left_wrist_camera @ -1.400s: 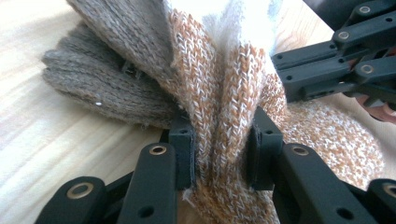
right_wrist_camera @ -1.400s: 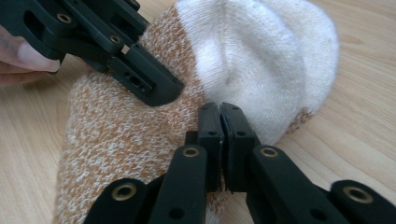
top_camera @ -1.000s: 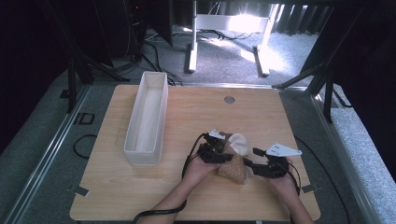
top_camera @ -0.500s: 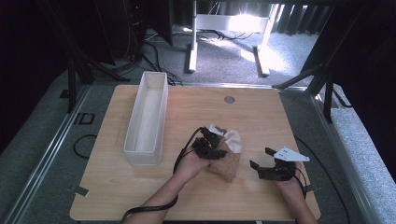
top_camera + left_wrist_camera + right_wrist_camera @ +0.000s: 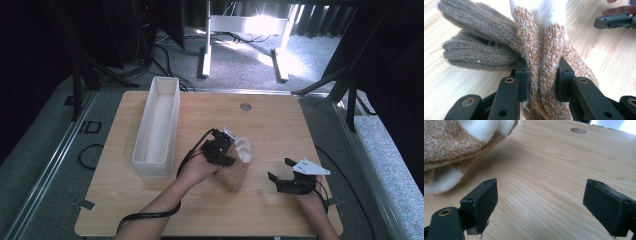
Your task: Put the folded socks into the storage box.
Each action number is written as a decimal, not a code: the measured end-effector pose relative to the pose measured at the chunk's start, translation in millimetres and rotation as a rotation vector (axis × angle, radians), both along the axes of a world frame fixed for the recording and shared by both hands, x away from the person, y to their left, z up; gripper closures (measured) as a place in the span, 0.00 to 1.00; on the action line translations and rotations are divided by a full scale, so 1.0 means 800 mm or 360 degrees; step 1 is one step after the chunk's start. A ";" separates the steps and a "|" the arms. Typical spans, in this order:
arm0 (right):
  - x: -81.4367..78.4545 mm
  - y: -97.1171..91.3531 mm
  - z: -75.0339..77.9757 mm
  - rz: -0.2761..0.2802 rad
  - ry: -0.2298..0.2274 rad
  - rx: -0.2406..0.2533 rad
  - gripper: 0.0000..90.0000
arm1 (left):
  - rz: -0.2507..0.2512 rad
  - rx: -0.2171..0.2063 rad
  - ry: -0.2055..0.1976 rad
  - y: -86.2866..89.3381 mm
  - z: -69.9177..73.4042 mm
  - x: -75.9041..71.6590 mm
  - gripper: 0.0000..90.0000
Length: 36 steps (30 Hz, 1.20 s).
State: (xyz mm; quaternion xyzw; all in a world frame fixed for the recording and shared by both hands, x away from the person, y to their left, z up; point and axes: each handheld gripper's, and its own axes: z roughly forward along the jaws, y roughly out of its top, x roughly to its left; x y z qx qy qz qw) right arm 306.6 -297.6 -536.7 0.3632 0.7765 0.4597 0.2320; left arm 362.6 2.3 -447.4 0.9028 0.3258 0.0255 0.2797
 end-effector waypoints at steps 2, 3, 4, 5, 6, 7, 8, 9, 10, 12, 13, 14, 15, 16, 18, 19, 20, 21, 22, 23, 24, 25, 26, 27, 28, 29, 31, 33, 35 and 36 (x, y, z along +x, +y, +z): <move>0.000 0.000 0.000 0.0004 0.0000 0.0005 0.14 | -0.0008 0.0038 0.0009 0.001 0.005 0.002 0.79; 0.000 0.000 -0.001 0.0006 0.0000 0.0001 0.14 | -0.0015 0.0067 0.0018 0.002 0.007 0.003 0.79; 0.000 0.001 -0.001 0.0006 0.0001 -0.0001 0.14 | -0.0019 0.0090 0.0027 0.002 0.009 0.003 0.79; 0.000 0.001 -0.001 0.0009 0.0003 -0.0003 0.14 | -0.0030 0.0121 0.0040 0.003 0.011 0.004 0.79; 0.000 0.001 -0.002 0.0009 0.0005 -0.0006 0.14 | -0.0033 0.0154 0.0047 0.003 0.013 0.005 0.79; 0.000 0.000 -0.001 0.0008 0.0006 -0.0004 0.14 | -0.0035 0.0178 0.0055 0.004 0.015 0.006 0.79; 0.000 0.000 -0.001 0.0011 0.0002 0.0001 0.14 | -0.0043 0.0208 0.0065 0.004 0.016 0.007 0.79; -0.001 0.000 -0.001 0.0010 0.0000 0.0004 0.14 | -0.0045 0.0233 0.0065 0.005 0.017 0.007 0.79; 0.000 0.001 -0.001 0.0010 0.0000 0.0002 0.14 | -0.0044 0.0248 0.0069 0.005 0.019 0.008 0.79; -0.001 0.001 -0.001 0.0010 0.0001 -0.0001 0.15 | -0.0025 0.0259 0.0109 0.007 0.023 0.011 0.79; -0.001 0.001 -0.001 0.0010 0.0001 -0.0001 0.15 | -0.0025 0.0259 0.0109 0.007 0.023 0.011 0.79; -0.001 0.001 -0.001 0.0010 0.0002 -0.0003 0.15 | -0.0031 0.0269 0.0128 0.008 0.024 0.012 0.79; -0.001 0.001 -0.001 0.0011 0.0002 -0.0004 0.15 | -0.0029 0.0277 0.0142 0.008 0.026 0.013 0.79; -0.001 0.001 -0.001 0.0014 0.0000 -0.0009 0.15 | -0.0033 0.0287 0.0156 0.008 0.028 0.015 0.79; -0.001 0.002 -0.001 0.0018 0.0000 -0.0012 0.15 | -0.0027 0.0315 0.0176 0.009 0.032 0.018 0.79; -0.001 0.002 -0.002 0.0020 0.0000 -0.0013 0.15 | -0.0028 0.0330 0.0192 0.010 0.035 0.020 0.79; -0.001 0.002 -0.002 0.0022 0.0000 -0.0018 0.15 | -0.0027 0.0339 0.0204 0.011 0.038 0.022 0.79; -0.001 0.002 -0.002 0.0024 0.0003 -0.0018 0.15 | -0.0020 0.0341 0.0220 0.014 0.041 0.025 0.79; -0.002 0.002 -0.002 0.0024 0.0005 -0.0017 0.15 | -0.0025 0.0346 0.0241 0.015 0.044 0.026 0.79; -0.002 0.003 -0.002 0.0026 0.0003 -0.0021 0.15 | -0.0022 0.0342 0.0252 0.016 0.047 0.027 0.78; -0.002 0.003 -0.002 0.0026 0.0003 -0.0025 0.15 | -0.0016 0.0338 0.0270 0.019 0.050 0.029 0.78; -0.002 0.003 -0.003 0.0026 0.0005 -0.0021 0.15 | -0.0023 0.0357 0.0281 0.020 0.053 0.031 0.78; -0.002 0.003 -0.003 0.0028 -0.0001 -0.0024 0.15 | -0.0009 0.0369 0.0272 0.021 0.056 0.032 0.78; -0.002 0.003 -0.003 0.0028 -0.0003 -0.0029 0.15 | -0.0003 0.0387 0.0264 0.022 0.059 0.033 0.78; -0.002 0.003 -0.003 0.0029 -0.0005 -0.0031 0.15 | 0.0016 0.0400 0.0240 0.024 0.063 0.033 0.78; -0.002 0.003 -0.003 0.0032 -0.0006 -0.0031 0.15 | 0.0031 0.0404 0.0230 0.026 0.067 0.033 0.78; -0.003 0.004 -0.002 0.0036 -0.0013 -0.0031 0.15 | 0.0031 0.0401 0.0235 0.031 0.076 0.034 0.78; -0.003 0.004 -0.003 0.0037 -0.0011 -0.0029 0.15 | 0.0043 0.0384 0.0232 0.036 0.086 0.036 0.78; -0.003 0.004 -0.003 0.0035 -0.0012 -0.0032 0.15 | 0.0055 0.0371 0.0216 0.042 0.096 0.036 0.78; -0.003 0.004 -0.003 0.0036 -0.0012 -0.0031 0.15 | 0.0050 0.0373 0.0217 0.045 0.102 0.037 0.78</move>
